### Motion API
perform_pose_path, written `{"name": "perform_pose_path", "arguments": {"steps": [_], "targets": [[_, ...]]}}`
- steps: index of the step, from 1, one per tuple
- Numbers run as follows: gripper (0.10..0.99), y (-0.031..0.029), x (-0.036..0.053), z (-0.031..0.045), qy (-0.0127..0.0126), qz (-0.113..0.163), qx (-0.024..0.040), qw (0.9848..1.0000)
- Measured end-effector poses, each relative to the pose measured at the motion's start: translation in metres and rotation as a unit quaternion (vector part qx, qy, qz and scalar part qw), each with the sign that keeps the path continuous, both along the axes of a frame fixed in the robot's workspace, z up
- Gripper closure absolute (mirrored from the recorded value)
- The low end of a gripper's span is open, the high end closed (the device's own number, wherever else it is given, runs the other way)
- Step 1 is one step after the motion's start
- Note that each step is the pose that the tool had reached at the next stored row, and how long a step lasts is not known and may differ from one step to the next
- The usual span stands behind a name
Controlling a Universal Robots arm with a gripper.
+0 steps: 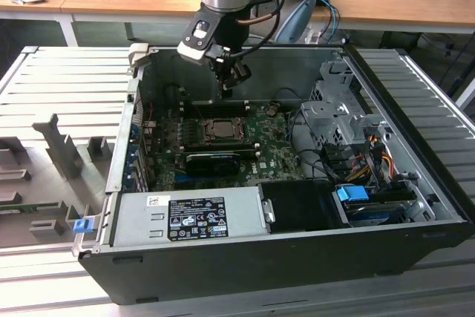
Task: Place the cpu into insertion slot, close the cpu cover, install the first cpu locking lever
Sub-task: 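Close the cpu cover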
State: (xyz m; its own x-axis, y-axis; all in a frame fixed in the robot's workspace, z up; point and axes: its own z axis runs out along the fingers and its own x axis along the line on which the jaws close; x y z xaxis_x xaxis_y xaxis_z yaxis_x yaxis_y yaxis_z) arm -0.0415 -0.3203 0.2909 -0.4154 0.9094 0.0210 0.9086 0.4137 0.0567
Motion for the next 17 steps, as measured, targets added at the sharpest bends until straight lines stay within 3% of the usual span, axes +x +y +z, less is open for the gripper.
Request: {"name": "perform_pose_path", "arguments": {"steps": [7, 17], "targets": [[0.980, 0.0000, 0.0000, 0.0000, 0.0000, 0.035, 0.0000, 0.9994], [0.980, 0.0000, 0.0000, 0.0000, 0.0000, 0.061, 0.0000, 0.9981]]}}
